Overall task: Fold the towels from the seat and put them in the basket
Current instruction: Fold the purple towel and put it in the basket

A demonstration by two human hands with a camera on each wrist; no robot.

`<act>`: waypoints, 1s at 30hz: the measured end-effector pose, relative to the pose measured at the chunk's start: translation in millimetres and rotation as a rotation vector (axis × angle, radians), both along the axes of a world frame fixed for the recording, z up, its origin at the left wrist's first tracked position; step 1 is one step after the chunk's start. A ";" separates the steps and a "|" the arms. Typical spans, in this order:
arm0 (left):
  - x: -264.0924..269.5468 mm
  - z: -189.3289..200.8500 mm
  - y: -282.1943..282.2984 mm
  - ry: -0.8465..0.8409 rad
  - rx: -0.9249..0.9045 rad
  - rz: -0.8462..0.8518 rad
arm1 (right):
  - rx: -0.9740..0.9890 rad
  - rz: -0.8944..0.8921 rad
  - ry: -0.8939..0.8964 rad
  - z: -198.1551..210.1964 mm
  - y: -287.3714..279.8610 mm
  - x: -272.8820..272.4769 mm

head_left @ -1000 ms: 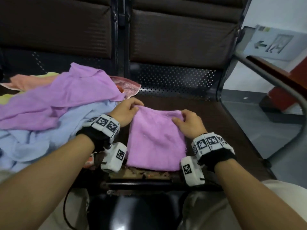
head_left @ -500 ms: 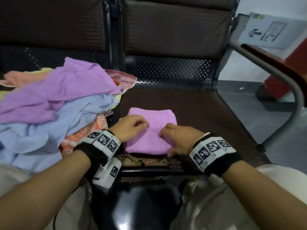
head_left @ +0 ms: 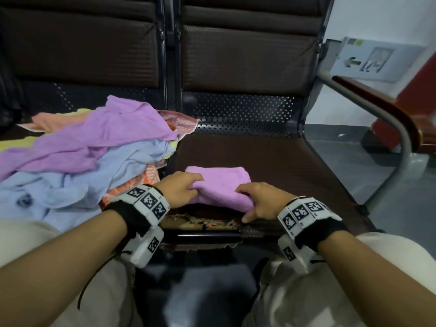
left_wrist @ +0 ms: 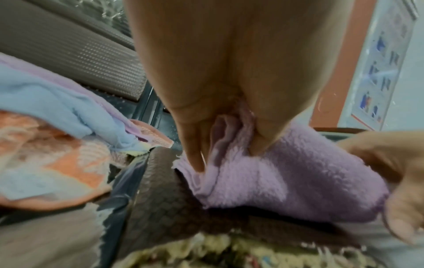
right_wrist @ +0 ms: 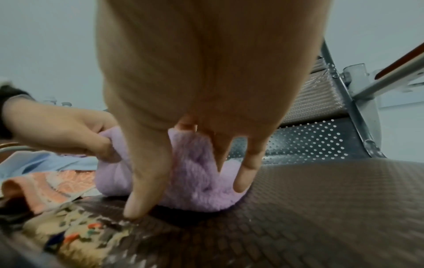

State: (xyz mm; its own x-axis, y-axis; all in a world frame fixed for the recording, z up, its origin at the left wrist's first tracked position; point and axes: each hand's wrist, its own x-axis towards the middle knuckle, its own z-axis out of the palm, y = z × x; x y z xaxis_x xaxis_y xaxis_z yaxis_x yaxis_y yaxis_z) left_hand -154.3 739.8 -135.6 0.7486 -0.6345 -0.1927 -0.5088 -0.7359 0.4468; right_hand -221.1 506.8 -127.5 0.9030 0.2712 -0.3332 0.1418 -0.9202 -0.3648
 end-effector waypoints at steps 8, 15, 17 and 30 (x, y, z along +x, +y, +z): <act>33.3 -0.1 1.6 0.115 -0.031 0.072 | 0.249 -0.291 -0.028 -5.1 -10.1 42.6; 65.5 -14.8 -7.2 0.121 0.033 0.163 | 0.197 -0.526 -0.034 -31.9 -13.9 79.7; 69.3 -19.5 -8.3 0.124 0.036 0.184 | 0.132 -0.627 0.002 -36.0 -14.9 85.2; 43.0 7.6 -10.4 -0.034 0.305 -0.003 | 0.557 -0.474 0.042 5.9 15.4 53.4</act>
State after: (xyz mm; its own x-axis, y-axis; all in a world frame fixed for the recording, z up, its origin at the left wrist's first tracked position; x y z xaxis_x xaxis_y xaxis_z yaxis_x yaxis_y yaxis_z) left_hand -111.3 729.4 -128.0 0.7557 -0.5537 -0.3499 -0.5222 -0.8317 0.1883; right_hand -167.7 522.2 -121.6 0.9551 -0.0062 -0.2964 -0.2496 -0.5559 -0.7929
